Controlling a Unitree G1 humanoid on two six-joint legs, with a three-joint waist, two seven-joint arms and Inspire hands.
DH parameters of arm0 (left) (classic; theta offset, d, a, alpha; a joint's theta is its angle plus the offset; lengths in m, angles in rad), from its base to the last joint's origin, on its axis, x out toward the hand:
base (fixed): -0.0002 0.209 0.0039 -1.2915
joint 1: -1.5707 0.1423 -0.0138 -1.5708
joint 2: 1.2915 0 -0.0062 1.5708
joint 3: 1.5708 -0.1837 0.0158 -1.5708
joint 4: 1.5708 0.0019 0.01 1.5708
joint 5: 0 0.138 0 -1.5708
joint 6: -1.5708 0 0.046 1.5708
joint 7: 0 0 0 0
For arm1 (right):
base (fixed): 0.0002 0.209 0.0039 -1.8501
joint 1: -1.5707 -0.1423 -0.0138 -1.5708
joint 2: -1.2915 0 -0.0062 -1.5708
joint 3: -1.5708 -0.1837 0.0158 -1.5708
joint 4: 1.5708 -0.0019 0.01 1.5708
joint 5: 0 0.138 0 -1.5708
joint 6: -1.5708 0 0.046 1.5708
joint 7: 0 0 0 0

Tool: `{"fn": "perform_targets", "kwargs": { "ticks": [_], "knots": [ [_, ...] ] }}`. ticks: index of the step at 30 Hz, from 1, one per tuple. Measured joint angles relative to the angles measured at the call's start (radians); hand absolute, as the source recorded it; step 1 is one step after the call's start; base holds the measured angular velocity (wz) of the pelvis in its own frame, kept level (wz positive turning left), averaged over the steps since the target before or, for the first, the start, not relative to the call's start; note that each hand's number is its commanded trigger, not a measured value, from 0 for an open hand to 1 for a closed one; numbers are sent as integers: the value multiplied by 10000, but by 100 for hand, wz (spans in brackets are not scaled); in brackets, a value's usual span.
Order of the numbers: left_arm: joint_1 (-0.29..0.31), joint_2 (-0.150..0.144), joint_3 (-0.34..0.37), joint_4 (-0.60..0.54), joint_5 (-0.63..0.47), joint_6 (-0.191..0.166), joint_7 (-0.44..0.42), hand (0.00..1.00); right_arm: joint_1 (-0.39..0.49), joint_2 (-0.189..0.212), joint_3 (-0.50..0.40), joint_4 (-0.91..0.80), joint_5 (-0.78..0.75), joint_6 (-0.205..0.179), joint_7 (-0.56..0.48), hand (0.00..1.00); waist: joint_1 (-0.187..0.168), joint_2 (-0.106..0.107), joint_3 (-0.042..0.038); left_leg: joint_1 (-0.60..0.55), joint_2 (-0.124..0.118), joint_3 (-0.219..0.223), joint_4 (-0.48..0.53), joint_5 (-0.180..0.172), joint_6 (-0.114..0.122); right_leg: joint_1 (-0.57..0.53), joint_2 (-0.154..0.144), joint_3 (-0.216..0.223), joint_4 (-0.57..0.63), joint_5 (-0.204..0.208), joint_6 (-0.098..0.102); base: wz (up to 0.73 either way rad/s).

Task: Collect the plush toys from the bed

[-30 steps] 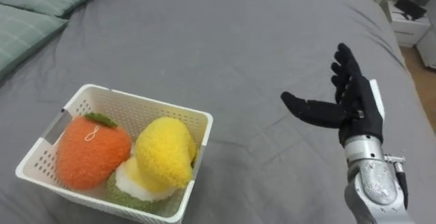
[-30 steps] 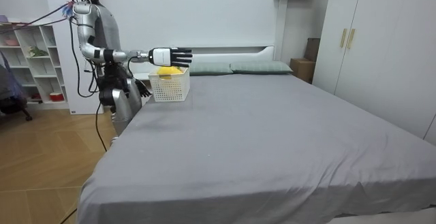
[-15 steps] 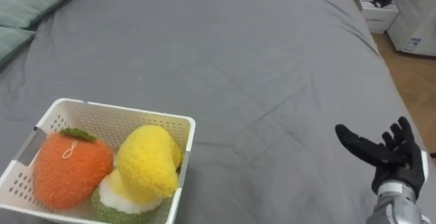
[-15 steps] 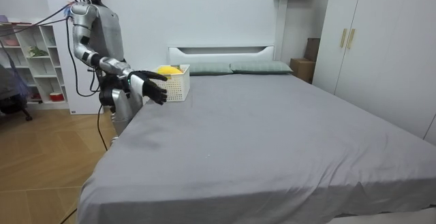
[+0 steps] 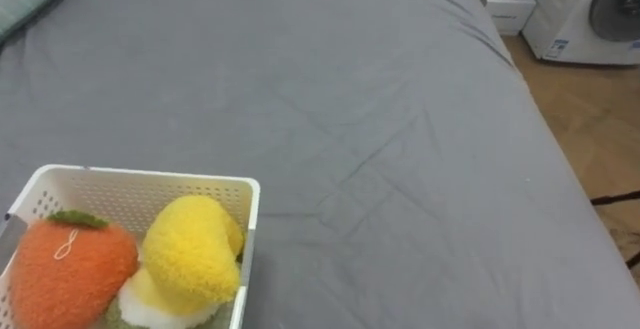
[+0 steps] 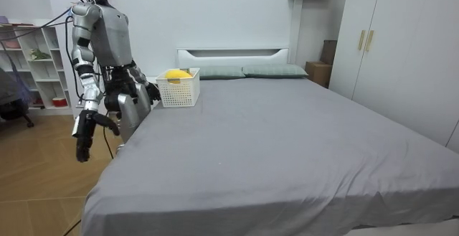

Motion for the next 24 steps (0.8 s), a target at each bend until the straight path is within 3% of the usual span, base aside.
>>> {"fn": "perform_targets", "kwargs": {
  "ticks": [7, 10, 12, 16, 20, 24],
  "knots": [
    [-25, -9, 30, -3, -30, 47, -456, 0, 205, 107, -18, 1790, -395, 279, 344, 0, -49, 49, 20, -3, -33, 62, 16, -55, -23, -39, -31, 102, -19, -107, 33, -2],
    [-27, -25, 30, -3, 53, 187, -673, 0, 282, 145, 103, 2351, -909, 519, 985, 0, -74, 100, -24, -6, -47, 46, 96, -45, 31, -13, -39, 81, -9, -154, 52, 0],
    [-21, -23, 35, 8, 244, 345, -780, 0, 151, 137, 287, 2920, -2027, 834, 1654, 0, 8, 141, -40, -3, -43, 37, 106, -73, 28, -3, -37, 62, -9, -158, 55, 0],
    [-175, -28, -1, -5, 271, 673, -857, 0, -271, 119, 1480, 3231, -4972, 1468, 2550, 0, 110, 142, -34, 30, -28, 79, 93, -72, 25, -56, -24, 95, -11, -157, 46, -3],
    [-227, -29, -80, -8, 267, 985, -835, 0, -843, 103, 1890, 3506, -6533, 1891, 3084, 0, 154, 146, -12, 176, -30, 77, 59, -75, 22, 95, -18, 85, 8, -154, 45, 0],
    [-241, -80, -180, -1, 267, 1037, -762, 0, -1104, 88, 2266, 3527, -7905, 2141, 3435, 0, 348, 166, -4, 255, -20, 55, -24, -109, 2, 162, -6, 72, 5, -154, 44, 0]
  ]
}}
